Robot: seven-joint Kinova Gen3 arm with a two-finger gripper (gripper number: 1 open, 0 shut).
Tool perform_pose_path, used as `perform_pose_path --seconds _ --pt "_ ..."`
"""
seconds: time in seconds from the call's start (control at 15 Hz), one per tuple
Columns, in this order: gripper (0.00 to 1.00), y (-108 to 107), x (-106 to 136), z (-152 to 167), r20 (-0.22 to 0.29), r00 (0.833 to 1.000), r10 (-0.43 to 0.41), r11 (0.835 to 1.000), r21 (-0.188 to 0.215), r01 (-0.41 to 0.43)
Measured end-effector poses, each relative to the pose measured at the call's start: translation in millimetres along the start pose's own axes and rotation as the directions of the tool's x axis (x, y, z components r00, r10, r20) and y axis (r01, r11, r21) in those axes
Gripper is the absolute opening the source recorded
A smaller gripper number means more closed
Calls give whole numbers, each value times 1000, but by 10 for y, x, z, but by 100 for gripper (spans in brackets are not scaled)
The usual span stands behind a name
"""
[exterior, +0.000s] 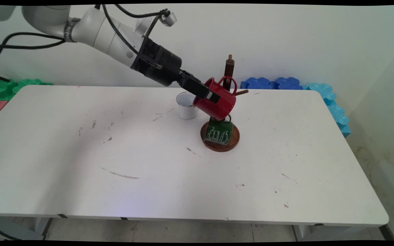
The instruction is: Pick up the red mug from the rack, then place the picked object on the table
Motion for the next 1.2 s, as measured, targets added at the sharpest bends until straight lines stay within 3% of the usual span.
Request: perform_pose_path --seconds 0.2,0.27,1.2 --pt "100 -2 -14 34 0 1000 -3 1000 -5 3" --pt "0 -4 -17 44 0 1000 -3 1000 -6 3" --pt "0 -46 -26 95 -14 1000 13 1000 6 -13"
